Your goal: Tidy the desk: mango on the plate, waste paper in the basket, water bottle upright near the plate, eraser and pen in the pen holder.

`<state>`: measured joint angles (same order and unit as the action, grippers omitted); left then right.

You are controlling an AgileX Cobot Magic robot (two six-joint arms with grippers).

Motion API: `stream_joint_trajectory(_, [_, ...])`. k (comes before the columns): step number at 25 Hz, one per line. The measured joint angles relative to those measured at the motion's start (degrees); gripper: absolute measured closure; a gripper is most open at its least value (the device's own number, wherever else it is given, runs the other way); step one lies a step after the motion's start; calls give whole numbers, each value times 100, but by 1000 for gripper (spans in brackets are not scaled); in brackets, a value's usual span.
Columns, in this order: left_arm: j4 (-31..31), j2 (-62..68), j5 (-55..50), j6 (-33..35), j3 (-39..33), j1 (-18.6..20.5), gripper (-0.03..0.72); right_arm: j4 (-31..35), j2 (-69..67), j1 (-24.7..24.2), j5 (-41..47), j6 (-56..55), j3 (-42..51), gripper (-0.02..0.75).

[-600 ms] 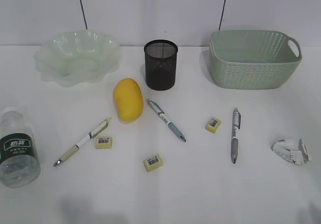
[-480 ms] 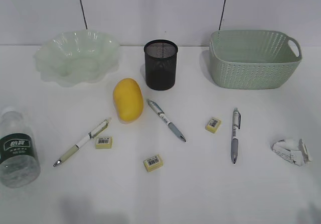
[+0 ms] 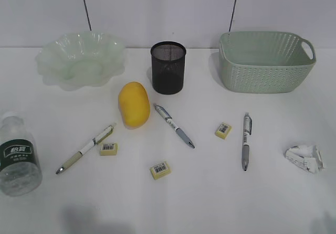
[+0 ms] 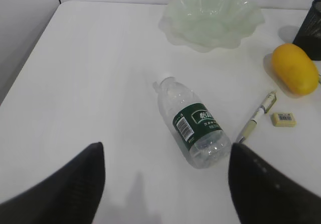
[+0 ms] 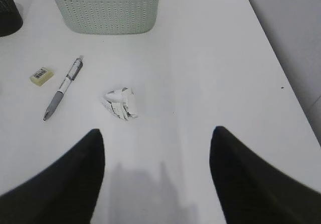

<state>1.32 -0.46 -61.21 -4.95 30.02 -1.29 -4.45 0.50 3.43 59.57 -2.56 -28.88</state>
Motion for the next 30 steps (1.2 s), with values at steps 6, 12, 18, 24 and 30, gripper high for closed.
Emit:
stream_joint_trajectory(6, [-10, 9, 0, 0, 0, 0, 160, 0, 0, 0, 0, 6, 0, 216])
stream_joint_trajectory(12, [-132, 917, 387, 0, 174, 0, 173, 0, 0, 0, 0, 6, 0, 216])
stream_joint_trajectory(18, [-241, 2604, 1554, 0, 289, -44, 173, 0, 0, 0, 0, 6, 0, 216])
stream_joint_trajectory(24, [-322, 4263, 2989, 2, 365, -275, 173, 0, 0, 0, 0, 6, 0, 216])
stream_joint_trajectory(30, [-556, 5920, 2991, 136, 886, -789, 173, 0, 0, 0, 0, 6, 0, 216])
